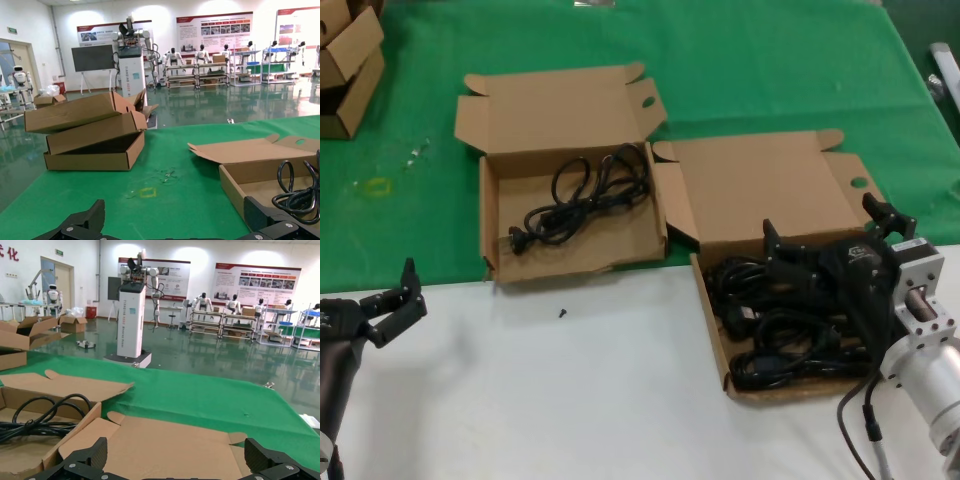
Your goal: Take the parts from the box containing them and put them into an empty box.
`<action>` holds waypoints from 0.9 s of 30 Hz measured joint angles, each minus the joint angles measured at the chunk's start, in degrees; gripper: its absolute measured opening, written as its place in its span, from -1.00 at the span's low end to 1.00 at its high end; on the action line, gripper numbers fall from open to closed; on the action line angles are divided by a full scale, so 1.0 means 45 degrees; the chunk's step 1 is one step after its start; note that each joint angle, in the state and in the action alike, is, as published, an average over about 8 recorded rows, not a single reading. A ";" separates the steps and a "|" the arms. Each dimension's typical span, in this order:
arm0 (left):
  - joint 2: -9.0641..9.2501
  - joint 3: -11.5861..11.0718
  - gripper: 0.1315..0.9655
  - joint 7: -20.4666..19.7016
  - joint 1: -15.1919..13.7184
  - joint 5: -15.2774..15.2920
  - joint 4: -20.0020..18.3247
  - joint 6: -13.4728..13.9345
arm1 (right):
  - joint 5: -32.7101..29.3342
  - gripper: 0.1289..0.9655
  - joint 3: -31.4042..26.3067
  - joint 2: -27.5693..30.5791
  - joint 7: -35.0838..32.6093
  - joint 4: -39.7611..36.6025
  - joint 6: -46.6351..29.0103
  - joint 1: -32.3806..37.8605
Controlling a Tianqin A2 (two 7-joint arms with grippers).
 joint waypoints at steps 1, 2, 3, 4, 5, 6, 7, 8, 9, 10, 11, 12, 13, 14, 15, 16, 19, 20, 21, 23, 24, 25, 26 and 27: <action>0.0000 0.0000 1.00 0.0000 0.0000 0.0000 0.0000 0.0000 | 0.0000 1.00 0.0000 0.0000 0.0000 0.0000 0.0000 0.0000; 0.0000 0.0000 1.00 0.0000 0.0000 0.0000 0.0000 0.0000 | 0.0000 1.00 0.0000 0.0000 0.0000 0.0000 0.0000 0.0000; 0.0000 0.0000 1.00 0.0000 0.0000 0.0000 0.0000 0.0000 | 0.0000 1.00 0.0000 0.0000 0.0000 0.0000 0.0000 0.0000; 0.0000 0.0000 1.00 0.0000 0.0000 0.0000 0.0000 0.0000 | 0.0000 1.00 0.0000 0.0000 0.0000 0.0000 0.0000 0.0000; 0.0000 0.0000 1.00 0.0000 0.0000 0.0000 0.0000 0.0000 | 0.0000 1.00 0.0000 0.0000 0.0000 0.0000 0.0000 0.0000; 0.0000 0.0000 1.00 0.0000 0.0000 0.0000 0.0000 0.0000 | 0.0000 1.00 0.0000 0.0000 0.0000 0.0000 0.0000 0.0000; 0.0000 0.0000 1.00 0.0000 0.0000 0.0000 0.0000 0.0000 | 0.0000 1.00 0.0000 0.0000 0.0000 0.0000 0.0000 0.0000; 0.0000 0.0000 1.00 0.0000 0.0000 0.0000 0.0000 0.0000 | 0.0000 1.00 0.0000 0.0000 0.0000 0.0000 0.0000 0.0000; 0.0000 0.0000 1.00 0.0000 0.0000 0.0000 0.0000 0.0000 | 0.0000 1.00 0.0000 0.0000 0.0000 0.0000 0.0000 0.0000; 0.0000 0.0000 1.00 0.0000 0.0000 0.0000 0.0000 0.0000 | 0.0000 1.00 0.0000 0.0000 0.0000 0.0000 0.0000 0.0000; 0.0000 0.0000 1.00 0.0000 0.0000 0.0000 0.0000 0.0000 | 0.0000 1.00 0.0000 0.0000 0.0000 0.0000 0.0000 0.0000; 0.0000 0.0000 1.00 0.0000 0.0000 0.0000 0.0000 0.0000 | 0.0000 1.00 0.0000 0.0000 0.0000 0.0000 0.0000 0.0000; 0.0000 0.0000 1.00 0.0000 0.0000 0.0000 0.0000 0.0000 | 0.0000 1.00 0.0000 0.0000 0.0000 0.0000 0.0000 0.0000; 0.0000 0.0000 1.00 0.0000 0.0000 0.0000 0.0000 0.0000 | 0.0000 1.00 0.0000 0.0000 0.0000 0.0000 0.0000 0.0000; 0.0000 0.0000 1.00 0.0000 0.0000 0.0000 0.0000 0.0000 | 0.0000 1.00 0.0000 0.0000 0.0000 0.0000 0.0000 0.0000; 0.0000 0.0000 1.00 0.0000 0.0000 0.0000 0.0000 0.0000 | 0.0000 1.00 0.0000 0.0000 0.0000 0.0000 0.0000 0.0000; 0.0000 0.0000 1.00 0.0000 0.0000 0.0000 0.0000 0.0000 | 0.0000 1.00 0.0000 0.0000 0.0000 0.0000 0.0000 0.0000; 0.0000 0.0000 1.00 0.0000 0.0000 0.0000 0.0000 0.0000 | 0.0000 1.00 0.0000 0.0000 0.0000 0.0000 0.0000 0.0000; 0.0000 0.0000 1.00 0.0000 0.0000 0.0000 0.0000 0.0000 | 0.0000 1.00 0.0000 0.0000 0.0000 0.0000 0.0000 0.0000; 0.0000 0.0000 1.00 0.0000 0.0000 0.0000 0.0000 0.0000 | 0.0000 1.00 0.0000 0.0000 0.0000 0.0000 0.0000 0.0000; 0.0000 0.0000 1.00 0.0000 0.0000 0.0000 0.0000 0.0000 | 0.0000 1.00 0.0000 0.0000 0.0000 0.0000 0.0000 0.0000; 0.0000 0.0000 1.00 0.0000 0.0000 0.0000 0.0000 0.0000 | 0.0000 1.00 0.0000 0.0000 0.0000 0.0000 0.0000 0.0000; 0.0000 0.0000 1.00 0.0000 0.0000 0.0000 0.0000 0.0000 | 0.0000 1.00 0.0000 0.0000 0.0000 0.0000 0.0000 0.0000; 0.0000 0.0000 1.00 0.0000 0.0000 0.0000 0.0000 0.0000 | 0.0000 1.00 0.0000 0.0000 0.0000 0.0000 0.0000 0.0000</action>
